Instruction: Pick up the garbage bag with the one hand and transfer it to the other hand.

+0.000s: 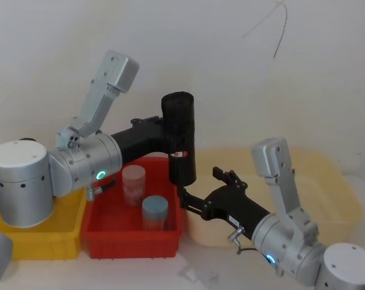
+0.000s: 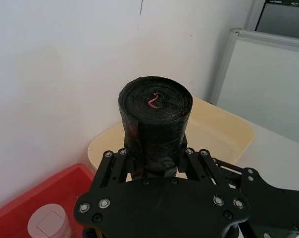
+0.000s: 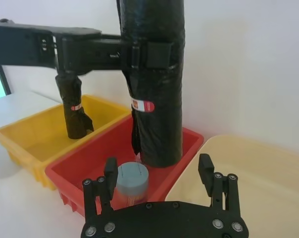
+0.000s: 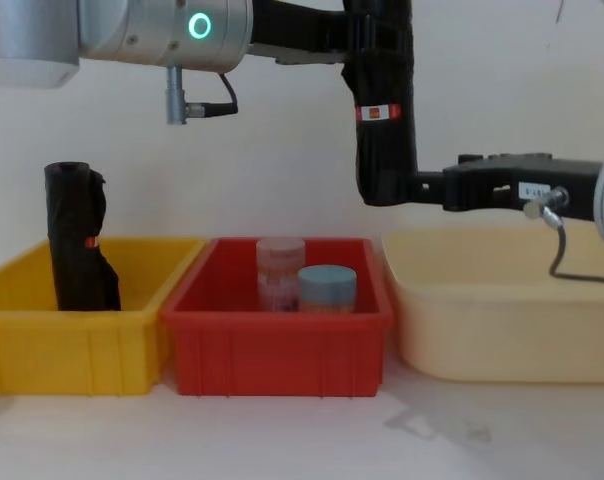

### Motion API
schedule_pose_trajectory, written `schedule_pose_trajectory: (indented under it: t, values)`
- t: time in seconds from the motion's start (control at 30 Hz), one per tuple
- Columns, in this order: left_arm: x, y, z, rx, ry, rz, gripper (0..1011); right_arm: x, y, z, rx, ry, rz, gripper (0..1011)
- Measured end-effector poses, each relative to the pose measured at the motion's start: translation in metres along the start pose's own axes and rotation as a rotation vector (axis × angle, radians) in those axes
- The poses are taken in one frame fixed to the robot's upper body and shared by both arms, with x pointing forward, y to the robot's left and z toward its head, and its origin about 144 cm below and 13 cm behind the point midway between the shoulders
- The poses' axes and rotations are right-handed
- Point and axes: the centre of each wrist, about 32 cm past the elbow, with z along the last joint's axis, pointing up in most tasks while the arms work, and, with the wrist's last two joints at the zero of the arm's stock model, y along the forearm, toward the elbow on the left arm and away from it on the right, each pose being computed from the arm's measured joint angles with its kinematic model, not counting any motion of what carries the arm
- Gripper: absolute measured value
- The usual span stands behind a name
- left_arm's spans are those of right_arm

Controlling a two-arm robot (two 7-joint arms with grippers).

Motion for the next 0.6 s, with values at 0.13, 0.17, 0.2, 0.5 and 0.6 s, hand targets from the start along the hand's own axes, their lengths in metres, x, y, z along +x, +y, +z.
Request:
schedule_pose_trajectory:
  t: [0.13, 0.17, 0.2, 0.5, 0.6]
  values:
    - [0.000, 0.000, 0.000, 0.000, 0.001, -0.002, 435, 0.000, 0.002, 0.006, -0.005, -0.014, 0.000, 1001]
    - [0.000, 0.000, 0.000, 0.000, 0.001, -0.002, 435, 0.000, 0.003, 0.007, -0.006, -0.016, 0.000, 1000]
    - [-0.001, -0.001, 0.000, 0.000, 0.001, -0.003, 435, -0.001, 0.004, 0.008, -0.008, -0.020, -0.001, 1000]
    - [-0.001, -0.001, 0.000, 0.000, 0.002, -0.005, 435, -0.004, 0.012, 0.015, -0.023, -0.027, -0.004, 1001]
    - [-0.001, -0.001, 0.001, 0.000, 0.002, -0.006, 435, -0.005, 0.015, 0.016, -0.030, -0.022, -0.003, 1001]
